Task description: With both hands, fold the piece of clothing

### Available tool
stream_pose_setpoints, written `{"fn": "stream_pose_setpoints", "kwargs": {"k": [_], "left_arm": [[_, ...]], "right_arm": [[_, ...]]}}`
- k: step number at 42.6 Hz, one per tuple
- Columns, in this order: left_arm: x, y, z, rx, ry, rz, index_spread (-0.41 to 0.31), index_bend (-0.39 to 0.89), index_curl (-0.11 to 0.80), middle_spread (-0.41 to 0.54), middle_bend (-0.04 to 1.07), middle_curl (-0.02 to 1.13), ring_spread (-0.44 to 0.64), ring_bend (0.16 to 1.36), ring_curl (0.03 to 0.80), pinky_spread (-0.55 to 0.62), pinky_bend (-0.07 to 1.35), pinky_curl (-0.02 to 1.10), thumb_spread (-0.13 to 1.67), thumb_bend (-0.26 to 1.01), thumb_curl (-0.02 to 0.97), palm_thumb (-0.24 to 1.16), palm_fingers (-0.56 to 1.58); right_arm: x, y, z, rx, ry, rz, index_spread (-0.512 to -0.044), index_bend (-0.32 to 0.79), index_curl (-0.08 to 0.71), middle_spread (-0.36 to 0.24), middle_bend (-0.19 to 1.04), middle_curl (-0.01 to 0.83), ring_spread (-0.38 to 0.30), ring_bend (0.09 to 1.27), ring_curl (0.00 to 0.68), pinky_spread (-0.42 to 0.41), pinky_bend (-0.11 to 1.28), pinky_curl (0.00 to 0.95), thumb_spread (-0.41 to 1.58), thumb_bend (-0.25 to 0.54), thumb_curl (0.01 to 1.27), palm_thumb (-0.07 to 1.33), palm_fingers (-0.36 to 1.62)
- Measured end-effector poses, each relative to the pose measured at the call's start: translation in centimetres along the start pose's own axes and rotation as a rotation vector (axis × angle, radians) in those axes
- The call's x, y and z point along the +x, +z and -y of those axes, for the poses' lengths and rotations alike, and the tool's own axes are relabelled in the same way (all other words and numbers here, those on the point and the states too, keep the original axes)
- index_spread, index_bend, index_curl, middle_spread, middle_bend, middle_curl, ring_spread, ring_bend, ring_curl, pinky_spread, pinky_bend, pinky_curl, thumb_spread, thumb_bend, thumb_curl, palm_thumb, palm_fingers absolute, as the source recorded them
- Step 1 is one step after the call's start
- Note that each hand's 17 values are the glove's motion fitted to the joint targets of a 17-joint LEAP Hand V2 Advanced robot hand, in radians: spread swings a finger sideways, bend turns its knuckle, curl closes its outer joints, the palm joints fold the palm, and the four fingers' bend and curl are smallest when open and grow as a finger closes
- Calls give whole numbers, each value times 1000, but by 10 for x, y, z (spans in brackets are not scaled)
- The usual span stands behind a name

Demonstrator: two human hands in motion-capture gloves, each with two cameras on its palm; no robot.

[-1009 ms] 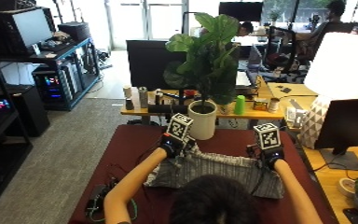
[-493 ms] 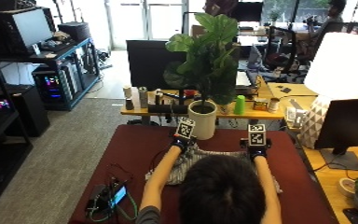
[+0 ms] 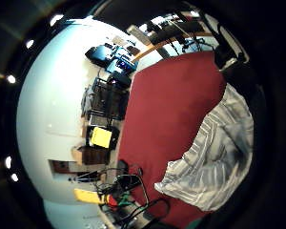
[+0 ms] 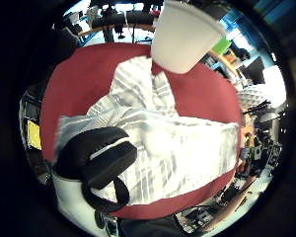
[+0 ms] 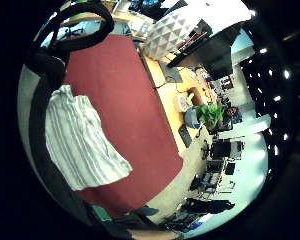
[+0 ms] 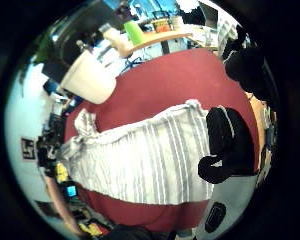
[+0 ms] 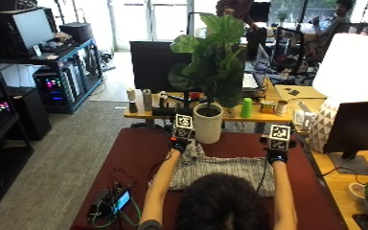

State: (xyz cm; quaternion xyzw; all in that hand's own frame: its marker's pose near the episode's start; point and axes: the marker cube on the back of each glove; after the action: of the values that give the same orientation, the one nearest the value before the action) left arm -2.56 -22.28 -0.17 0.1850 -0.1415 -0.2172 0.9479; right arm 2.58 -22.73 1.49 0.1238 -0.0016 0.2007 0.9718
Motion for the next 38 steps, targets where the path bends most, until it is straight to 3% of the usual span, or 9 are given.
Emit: {"fn": "stream_pose_setpoints", "kwargs": {"k": [4, 12, 16, 20, 26, 29, 32, 38], "left_arm": [[-10, -18, -12, 5, -15, 20, -188, 115, 433, -203, 151, 381, -269, 504, 423, -189, 345, 427, 1086, -42, 248, 152, 784], [7, -32, -60, -59, 123, -112, -179, 163, 425, -170, 132, 366, -228, 481, 418, -144, 330, 424, 1036, -34, 240, 99, 716], [16, -18, -72, -61, 139, -123, -177, 180, 430, -141, 115, 348, -195, 472, 414, -105, 317, 418, 1037, -32, 236, 77, 671], [25, 4, -97, -224, 156, -123, -172, 191, 437, -115, 108, 329, -169, 461, 406, -77, 306, 411, 1044, -25, 235, 74, 641], [16, 45, -109, -354, 33, 8, -153, 187, 445, -61, 100, 303, -109, 462, 404, -6, 286, 406, 1064, -23, 232, 61, 527], [27, 60, -115, -425, 98, -94, -139, 154, 436, -35, 103, 292, -74, 478, 406, 33, 287, 406, 1075, -29, 226, 42, 458], [30, 76, -118, -477, 107, -122, -121, 130, 423, -8, 102, 279, -40, 495, 406, 73, 305, 407, 1083, -31, 223, 23, 397], [31, 104, -130, -624, 113, -94, -85, 107, 381, 53, 129, 268, 81, 522, 406, 198, 348, 410, 1087, -34, 212, -20, 220]], "right_arm": [[12, -12, -4, 18, -5, 16, -277, 85, 319, -186, 274, 503, -216, 539, 449, -189, 389, 395, 1178, -16, 501, 949, 1049], [31, -26, -26, -6, -22, 59, -275, 83, 289, -184, 266, 498, -215, 519, 443, -179, 376, 391, 1216, -21, 473, 906, 1058], [35, -13, -37, -91, -13, 57, -280, 76, 274, -183, 258, 496, -212, 520, 443, -176, 373, 389, 1225, -23, 459, 873, 1054], [33, 12, -50, -202, 18, 62, -282, 50, 254, -164, 238, 490, -196, 516, 445, -135, 388, 396, 1233, -45, 426, 791, 962], [26, 26, -86, -314, 94, 85, -282, 37, 218, -141, 230, 483, -170, 494, 439, -58, 428, 403, 1233, -50, 379, 670, 826], [24, 42, -98, -422, 132, 81, -282, 31, 198, -124, 210, 473, -145, 481, 429, -3, 459, 405, 1232, -53, 358, 609, 757], [21, 31, -127, -504, 162, 66, -278, 26, 180, -105, 193, 464, -115, 468, 422, 48, 498, 411, 1226, -55, 336, 556, 681], [18, 45, -140, -493, 222, 35, -270, 40, 153, -52, 175, 440, -26, 438, 409, 133, 608, 427, 1189, -57, 295, 416, 521]]}}
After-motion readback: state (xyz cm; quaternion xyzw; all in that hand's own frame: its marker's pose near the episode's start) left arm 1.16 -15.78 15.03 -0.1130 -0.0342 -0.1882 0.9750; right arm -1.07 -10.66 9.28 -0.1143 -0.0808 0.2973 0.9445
